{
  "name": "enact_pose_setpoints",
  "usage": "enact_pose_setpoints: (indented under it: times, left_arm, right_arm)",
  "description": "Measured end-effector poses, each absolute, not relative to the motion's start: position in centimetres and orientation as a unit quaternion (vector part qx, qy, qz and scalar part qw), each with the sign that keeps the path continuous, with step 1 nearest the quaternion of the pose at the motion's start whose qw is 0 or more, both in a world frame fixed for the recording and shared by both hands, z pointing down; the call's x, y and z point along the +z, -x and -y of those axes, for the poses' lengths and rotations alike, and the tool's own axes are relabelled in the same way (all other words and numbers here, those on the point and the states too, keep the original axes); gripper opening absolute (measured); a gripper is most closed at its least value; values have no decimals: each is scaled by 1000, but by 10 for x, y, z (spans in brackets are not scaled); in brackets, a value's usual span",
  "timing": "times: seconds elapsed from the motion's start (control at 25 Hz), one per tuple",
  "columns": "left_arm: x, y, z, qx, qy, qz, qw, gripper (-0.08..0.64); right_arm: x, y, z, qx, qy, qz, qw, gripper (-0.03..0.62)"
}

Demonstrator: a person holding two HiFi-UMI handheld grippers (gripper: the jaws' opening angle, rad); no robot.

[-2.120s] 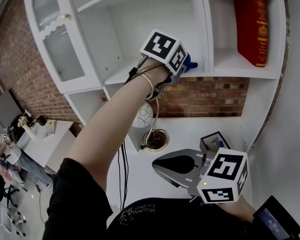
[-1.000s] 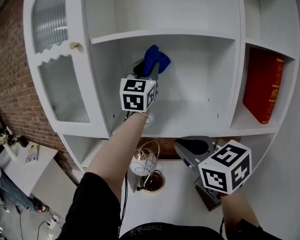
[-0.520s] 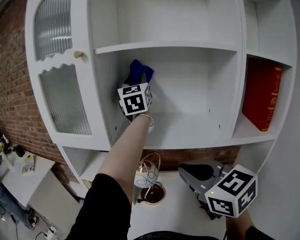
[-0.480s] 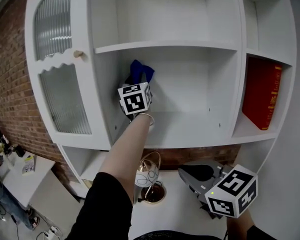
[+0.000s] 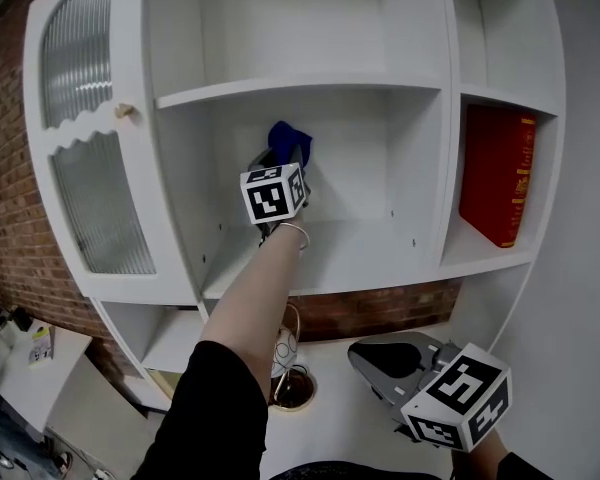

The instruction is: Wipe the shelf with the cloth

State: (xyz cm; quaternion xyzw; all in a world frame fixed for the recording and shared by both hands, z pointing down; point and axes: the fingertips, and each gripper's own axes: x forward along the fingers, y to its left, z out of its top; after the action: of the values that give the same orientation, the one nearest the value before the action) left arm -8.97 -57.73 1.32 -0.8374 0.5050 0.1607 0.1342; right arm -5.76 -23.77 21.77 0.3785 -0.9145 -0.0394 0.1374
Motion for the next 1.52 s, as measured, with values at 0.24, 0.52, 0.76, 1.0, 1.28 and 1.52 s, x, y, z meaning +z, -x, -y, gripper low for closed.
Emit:
enact_pose_setpoints:
  times: [0.24, 0.52, 0.76, 1.0, 1.28, 1.52]
  left_arm:
    - [11, 9, 568, 146, 879, -432, 141, 117]
    - [18, -56, 560, 136, 909, -370, 133, 115]
    - [15, -70, 550, 158, 917, -343, 130, 117]
    - [-10, 51, 551, 213, 841, -472, 157, 117]
    - [10, 167, 559, 216, 773, -587, 105, 117]
    - [52, 184, 585, 187, 772, -608, 23, 117]
  right_arm:
    - [224, 39, 237, -30, -399, 907, 132, 7]
    - [230, 22, 241, -20, -418, 900, 122, 6]
    - [232, 14, 242, -10, -426, 896, 123, 7]
    - [225, 52, 239, -26, -379, 916, 128, 7]
    - [220, 101, 229, -61, -310, 939, 137, 8]
    - [228, 103, 228, -55, -302, 942, 137, 6]
